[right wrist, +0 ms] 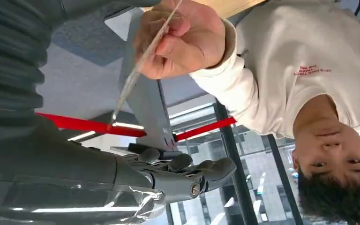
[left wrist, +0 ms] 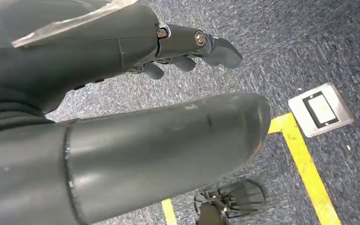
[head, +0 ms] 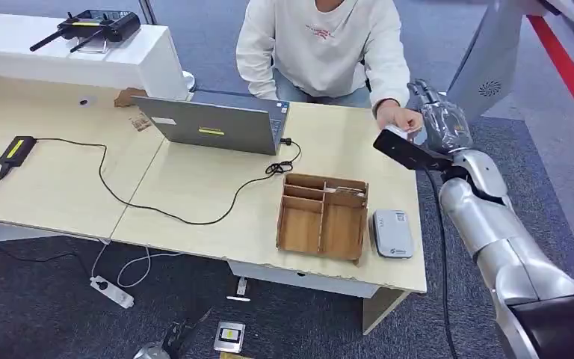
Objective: Pass the card to the sensor for recognition and then transmit it.
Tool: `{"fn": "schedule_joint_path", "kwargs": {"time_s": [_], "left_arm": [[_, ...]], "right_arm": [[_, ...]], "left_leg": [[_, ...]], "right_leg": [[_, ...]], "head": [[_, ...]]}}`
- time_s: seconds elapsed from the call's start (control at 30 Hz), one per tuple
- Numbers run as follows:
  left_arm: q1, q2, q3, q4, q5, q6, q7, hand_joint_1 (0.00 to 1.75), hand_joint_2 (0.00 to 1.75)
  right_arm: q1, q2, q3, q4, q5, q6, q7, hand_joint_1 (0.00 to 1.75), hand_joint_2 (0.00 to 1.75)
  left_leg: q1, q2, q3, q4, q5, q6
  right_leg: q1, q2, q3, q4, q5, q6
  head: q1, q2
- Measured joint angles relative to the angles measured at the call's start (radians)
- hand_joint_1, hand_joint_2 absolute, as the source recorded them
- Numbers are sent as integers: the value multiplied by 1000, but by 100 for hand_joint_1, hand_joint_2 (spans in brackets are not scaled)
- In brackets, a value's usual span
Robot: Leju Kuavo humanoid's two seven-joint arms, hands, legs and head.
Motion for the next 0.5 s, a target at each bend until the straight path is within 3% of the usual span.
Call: {"fn": "schedule_joint_path", "kwargs": {"time_s": [0.5], "left_arm": [[1,2,3,0,13,0,0,0,0]], "right_arm": [[0,13,-9,0,-15,25,-9,175,175]], "left_leg": [[0,0,0,0,0,0]], "right_leg": [[0,0,0,0,0,0]], "head": [[0,0]]}}
